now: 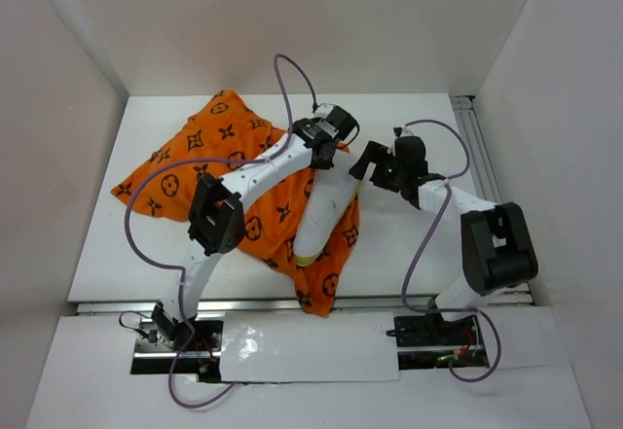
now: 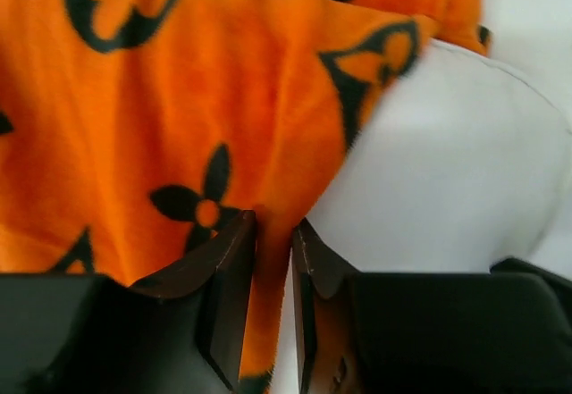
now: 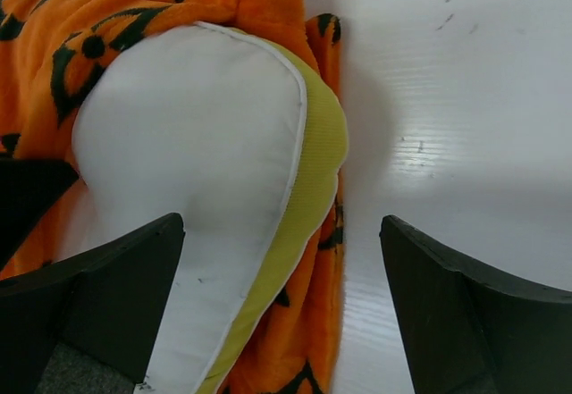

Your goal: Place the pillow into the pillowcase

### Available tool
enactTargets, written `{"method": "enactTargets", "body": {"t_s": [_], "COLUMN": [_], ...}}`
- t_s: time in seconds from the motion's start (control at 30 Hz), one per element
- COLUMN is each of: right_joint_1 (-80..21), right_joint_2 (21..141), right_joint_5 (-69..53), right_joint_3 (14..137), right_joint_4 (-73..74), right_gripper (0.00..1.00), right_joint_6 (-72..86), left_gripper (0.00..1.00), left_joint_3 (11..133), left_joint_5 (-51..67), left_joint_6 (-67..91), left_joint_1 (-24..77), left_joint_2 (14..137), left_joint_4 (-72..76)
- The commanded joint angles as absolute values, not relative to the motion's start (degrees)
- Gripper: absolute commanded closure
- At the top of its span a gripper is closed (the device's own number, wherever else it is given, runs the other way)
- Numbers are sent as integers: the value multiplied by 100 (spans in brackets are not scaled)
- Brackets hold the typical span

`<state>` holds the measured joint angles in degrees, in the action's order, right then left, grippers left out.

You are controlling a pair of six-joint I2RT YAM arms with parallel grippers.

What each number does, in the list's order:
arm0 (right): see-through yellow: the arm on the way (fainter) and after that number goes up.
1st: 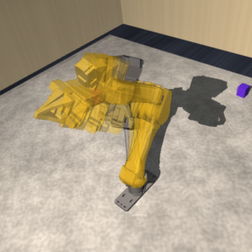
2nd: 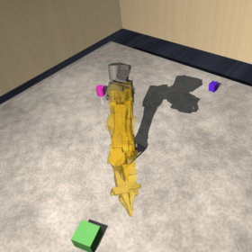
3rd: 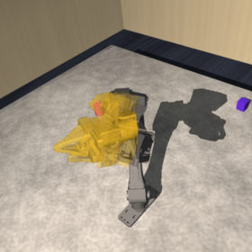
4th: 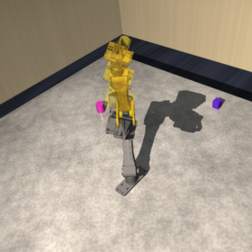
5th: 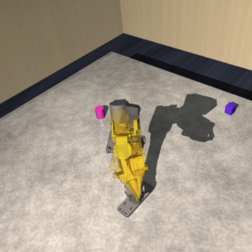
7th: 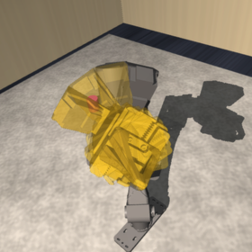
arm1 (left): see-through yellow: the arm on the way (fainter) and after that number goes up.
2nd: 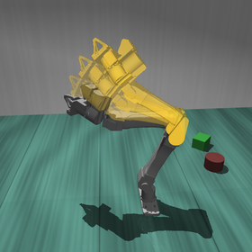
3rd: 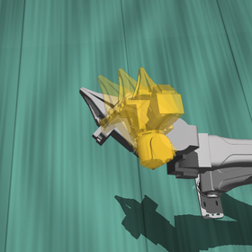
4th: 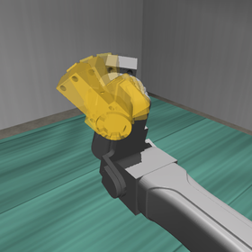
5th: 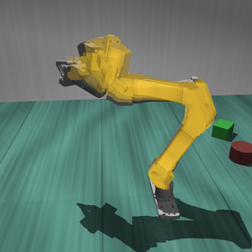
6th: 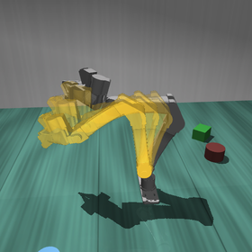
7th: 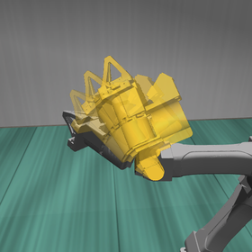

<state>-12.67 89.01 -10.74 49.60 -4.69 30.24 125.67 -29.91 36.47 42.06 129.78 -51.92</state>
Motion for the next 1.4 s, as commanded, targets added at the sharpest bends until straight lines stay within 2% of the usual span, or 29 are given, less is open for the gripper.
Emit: {"method": "enactTargets", "body": {"t_s": [0.0,0.17,0.23,0.3,0.33,0.37,0.4,0.43,0.47,0.5,0.67,0.8,0.97,1.1,1.27,1.37], "right_joint_1": [-1213,-1160,-1160,-1160,-1160,-1160,-1160,-1160,-1160,-1238,-1695,-1880,-2432,-2934,-3050,-2998], "right_joint_2": [9122,9465,9623,9694,9764,9765,9817,9817,9817,9817,9010,8684,8815,9262,9913,10071], "right_joint_5": [-1599,-1950,-2038,-2197,-2267,-2363,-2625,-2802,-2978,-3084,-3032,-2883,-2980,-2356,-2101,-2038], "right_joint_3": [5160,5098,5098,5045,4984,4983,4983,4931,4931,4931,4739,4623,4762,5534,5292,5229], "right_joint_4": [-1194,-1678,-1880,-2186,-2302,-2425,-2687,-2863,-3004,-3093,-3391,-4129,-6265,-5477,-5985,-5348], "right_gripper": [3,3,9,19,30,51,66,77,85,100,100,100,100,100,100,100], "right_joint_6": [3067,3313,3427,3489,3489,3541,3542,3542,3472,3472,2857,3128,4042,3727,4104,4044], "left_gripper": [65,65,65,80,100,100,100,100,100,100,100,100,100,100,100,100], "left_joint_3": [12446,12524,12682,12778,12875,12946,13051,13139,13261,13384,13202,13288,13482,13132,12781,12543], "left_joint_5": [-3393,-3393,-3244,-3165,-3103,-3024,-2876,-2813,-2813,-2725,-2436,-2320,-2567,-2224,-2496,-2330], "left_joint_6": [3718,3349,3226,3165,3103,3103,2894,2839,2839,2839,2445,1926,1801,2170,2434,2566], "left_joint_1": [4078,4078,4078,4078,4078,4078,4078,4078,4078,4078,4280,4675,5221,5221,5160,4967], "left_joint_2": [12885,13103,13227,13342,13420,13421,13421,13421,13421,13308,11975,11305,11031,10898,10846,10846], "left_joint_4": [-5150,-4896,-4773,-4702,-4615,-4562,-4475,-4413,-4412,-4412,-3798,-3656,-3937,-4113,-4263,-4315]}}
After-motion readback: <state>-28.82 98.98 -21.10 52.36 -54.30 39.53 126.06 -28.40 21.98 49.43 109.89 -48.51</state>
